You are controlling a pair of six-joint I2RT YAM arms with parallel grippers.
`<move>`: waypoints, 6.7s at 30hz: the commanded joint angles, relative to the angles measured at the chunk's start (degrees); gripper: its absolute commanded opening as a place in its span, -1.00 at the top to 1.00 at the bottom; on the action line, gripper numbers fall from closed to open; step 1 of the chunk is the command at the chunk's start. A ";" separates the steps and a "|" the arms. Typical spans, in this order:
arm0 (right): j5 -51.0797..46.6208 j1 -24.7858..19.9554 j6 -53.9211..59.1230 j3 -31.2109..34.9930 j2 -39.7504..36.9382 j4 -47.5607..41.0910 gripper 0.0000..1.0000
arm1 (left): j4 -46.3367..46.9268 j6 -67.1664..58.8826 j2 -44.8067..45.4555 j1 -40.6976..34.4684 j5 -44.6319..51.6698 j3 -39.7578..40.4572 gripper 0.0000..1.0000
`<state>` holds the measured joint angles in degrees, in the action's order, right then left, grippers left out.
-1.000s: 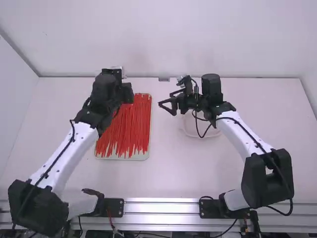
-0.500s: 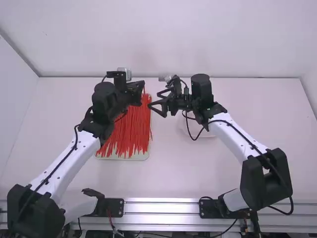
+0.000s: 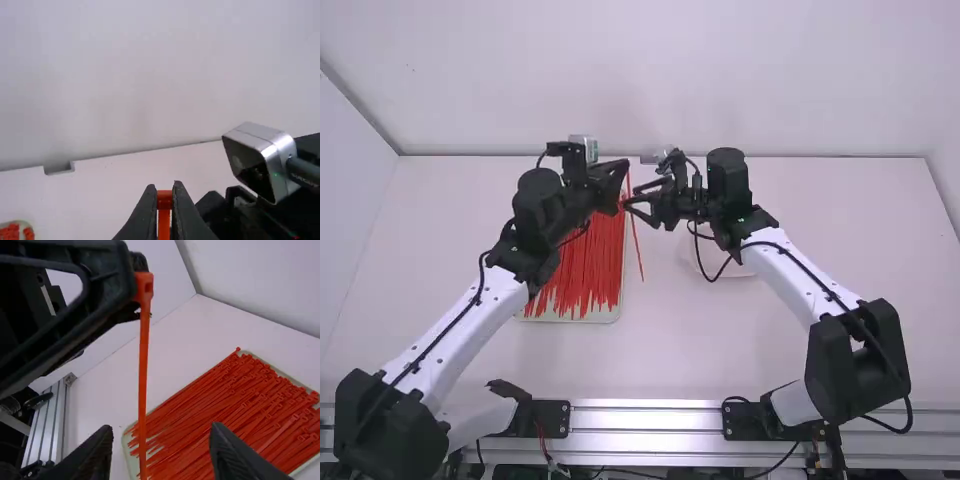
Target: Fasten the cable tie
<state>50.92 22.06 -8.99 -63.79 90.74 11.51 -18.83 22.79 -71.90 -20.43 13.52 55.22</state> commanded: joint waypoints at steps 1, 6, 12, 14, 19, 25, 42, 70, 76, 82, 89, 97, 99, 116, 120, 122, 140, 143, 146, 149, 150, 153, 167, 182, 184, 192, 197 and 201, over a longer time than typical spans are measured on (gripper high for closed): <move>0.26 -0.20 -0.24 -2.27 0.44 0.26 0.36 | -0.63 0.96 -0.68 -0.33 0.81 -0.26 0.96; 0.28 -0.26 -0.57 -2.27 0.44 0.11 1.00 | -0.74 1.51 -1.44 -0.33 0.90 -0.26 0.96; 0.33 -0.26 -1.73 -2.27 0.44 0.11 1.00 | -1.27 1.84 -1.62 -0.59 1.31 -0.26 0.78; 0.28 -0.26 -1.70 -2.27 0.44 0.11 1.00 | -1.49 1.84 -1.60 -0.59 1.22 -0.26 0.63; 2.49 -2.36 -0.66 -2.27 0.24 0.26 1.00 | -0.15 -0.33 0.20 0.87 1.11 -0.09 0.20; 9.81 -6.82 -1.25 -2.25 0.24 1.51 1.00 | 7.65 -7.80 2.21 3.41 7.02 4.26 -0.31; 21.88 -10.49 -2.36 -2.25 0.24 12.17 1.00 | -6.14 -6.58 -2.67 18.58 51.23 8.26 -0.64; 28.39 -8.94 -3.21 -2.25 0.24 26.69 1.00 | -15.45 -2.25 -15.34 13.00 66.29 19.87 -0.62; 28.55 -8.85 -3.93 -2.27 0.24 27.36 1.00 | -13.11 -6.78 -15.34 10.19 65.13 20.48 -0.41; 28.74 -8.90 -8.00 -2.25 0.24 31.10 1.00 | -13.09 -6.80 -15.37 9.92 63.60 20.48 -0.15; 28.70 -7.41 -10.25 -2.25 0.24 34.32 1.00 | -13.09 -6.78 -15.37 9.75 63.41 20.48 0.14; 28.76 -6.99 -10.29 -2.25 0.24 34.58 1.00 | -13.07 -6.51 -15.37 9.44 63.54 20.48 0.55; 28.72 -7.06 -10.71 -2.25 0.24 34.60 1.00 | -13.05 -6.58 -15.37 9.44 63.58 20.48 0.64; 33.35 -7.43 -10.08 -2.08 0.26 34.16 0.26 | -25.97 8.68 -15.37 10.78 64.74 23.04 0.96; 33.97 -7.41 -8.87 -1.27 0.26 34.18 0.05 | -20.76 8.74 -15.39 12.20 64.89 27.85 0.96; 33.90 -7.41 -7.82 -0.68 0.26 34.18 -0.05 | -17.97 8.76 -15.39 12.63 64.41 29.73 0.96; 33.03 -4.76 -3.96 4.24 0.28 34.58 -0.39 | -7.13 13.86 -17.42 12.92 61.99 42.42 0.96; 33.05 -4.92 -4.00 4.24 0.28 34.62 -0.13 | -9.25 15.17 -17.42 12.94 61.99 42.42 0.96; 32.50 -4.92 -4.02 4.24 0.28 34.60 0.15 | -9.81 15.39 -17.42 12.94 61.94 42.45 0.96; 31.85 -4.79 -4.09 4.24 0.28 34.27 1.00 | -9.94 15.37 -17.42 12.94 61.94 42.42 0.96; 31.54 -4.81 -4.55 4.24 0.28 34.16 1.00 | -9.94 15.37 -17.42 12.92 61.88 42.42 0.95; 30.77 -4.81 -5.60 4.26 0.28 34.16 1.00 | -9.94 15.37 -17.42 12.92 61.64 42.42 0.96; 15.78 -7.15 -2.03 4.26 0.28 30.08 1.00 | 14.73 -10.97 -17.49 13.00 52.94 42.23 -0.98; -16.76 -7.52 12.04 4.04 0.26 14.95 1.00 | 20.76 -19.63 -20.11 13.33 46.40 42.23 -0.98; -21.35 -7.87 11.85 3.43 0.26 12.59 1.00 | 20.55 -19.63 -20.65 13.35 46.12 42.23 -0.98; -42.56 -5.33 11.82 -0.17 0.11 3.78 1.00 | 17.70 -17.90 -21.57 13.42 40.94 42.23 -0.98; -58.49 -0.44 11.87 -4.61 -1.38 -4.48 1.00 | 13.38 -14.01 -21.57 12.94 40.76 42.23 -0.98; -73.88 4.98 11.87 -7.23 -1.70 -7.43 1.00 | 12.15 -10.16 -21.57 12.94 37.16 42.23 -0.98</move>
<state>-6.81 23.90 2.96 -67.92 90.67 4.93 -6.31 8.80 -93.65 -7.40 53.69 96.05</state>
